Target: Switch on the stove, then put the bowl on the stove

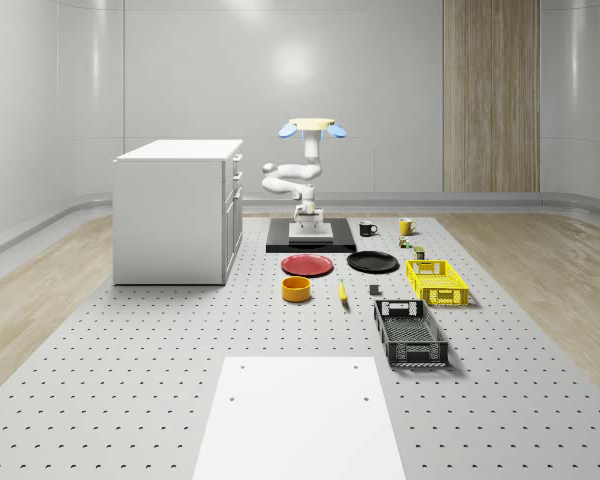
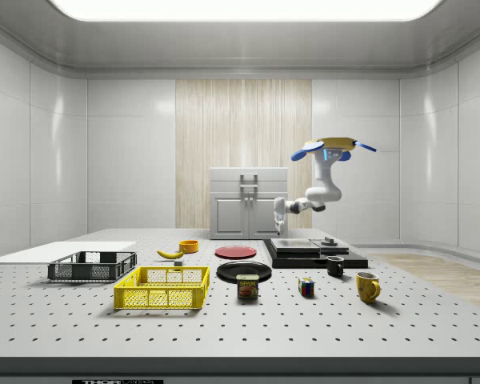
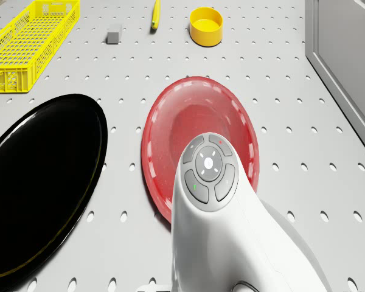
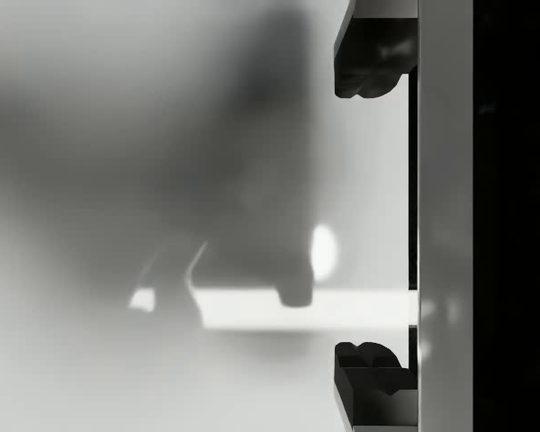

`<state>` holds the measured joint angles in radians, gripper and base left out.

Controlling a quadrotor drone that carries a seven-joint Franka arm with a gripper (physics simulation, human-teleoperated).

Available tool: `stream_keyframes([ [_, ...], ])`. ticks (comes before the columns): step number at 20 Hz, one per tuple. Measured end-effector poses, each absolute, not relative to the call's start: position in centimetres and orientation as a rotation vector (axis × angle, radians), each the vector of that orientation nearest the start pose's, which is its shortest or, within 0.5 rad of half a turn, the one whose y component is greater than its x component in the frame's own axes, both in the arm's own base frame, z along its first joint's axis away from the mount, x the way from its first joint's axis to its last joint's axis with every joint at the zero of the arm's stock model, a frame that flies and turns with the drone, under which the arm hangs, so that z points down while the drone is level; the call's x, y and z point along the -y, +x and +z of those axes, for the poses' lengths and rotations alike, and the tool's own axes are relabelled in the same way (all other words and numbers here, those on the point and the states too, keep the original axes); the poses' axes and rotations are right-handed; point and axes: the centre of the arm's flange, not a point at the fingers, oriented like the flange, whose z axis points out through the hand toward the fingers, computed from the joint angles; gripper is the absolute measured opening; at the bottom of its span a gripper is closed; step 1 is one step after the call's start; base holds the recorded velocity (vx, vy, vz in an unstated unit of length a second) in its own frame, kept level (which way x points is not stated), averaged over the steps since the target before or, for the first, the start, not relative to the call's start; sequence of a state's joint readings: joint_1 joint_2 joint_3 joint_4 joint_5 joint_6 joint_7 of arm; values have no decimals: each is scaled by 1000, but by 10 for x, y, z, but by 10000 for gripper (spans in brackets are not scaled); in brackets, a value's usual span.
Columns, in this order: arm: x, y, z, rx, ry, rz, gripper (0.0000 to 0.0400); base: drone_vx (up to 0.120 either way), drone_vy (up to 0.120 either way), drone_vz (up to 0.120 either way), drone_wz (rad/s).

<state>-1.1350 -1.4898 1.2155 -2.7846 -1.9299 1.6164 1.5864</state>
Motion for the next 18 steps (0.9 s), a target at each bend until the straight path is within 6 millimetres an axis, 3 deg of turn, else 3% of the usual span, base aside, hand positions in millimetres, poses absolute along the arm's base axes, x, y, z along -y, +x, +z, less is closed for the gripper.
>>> stream_keyframes([
  [2, -32, 321, 541, 2, 1, 786, 400, 120, 0, 120, 0],
  [7, -32, 321, 541, 2, 1, 786, 400, 120, 0, 0, 0],
  [11, -32, 321, 541, 2, 1, 786, 400, 120, -90, 0, 0],
  [18, -32, 321, 541, 2, 1, 786, 400, 120, 0, 0, 0],
])
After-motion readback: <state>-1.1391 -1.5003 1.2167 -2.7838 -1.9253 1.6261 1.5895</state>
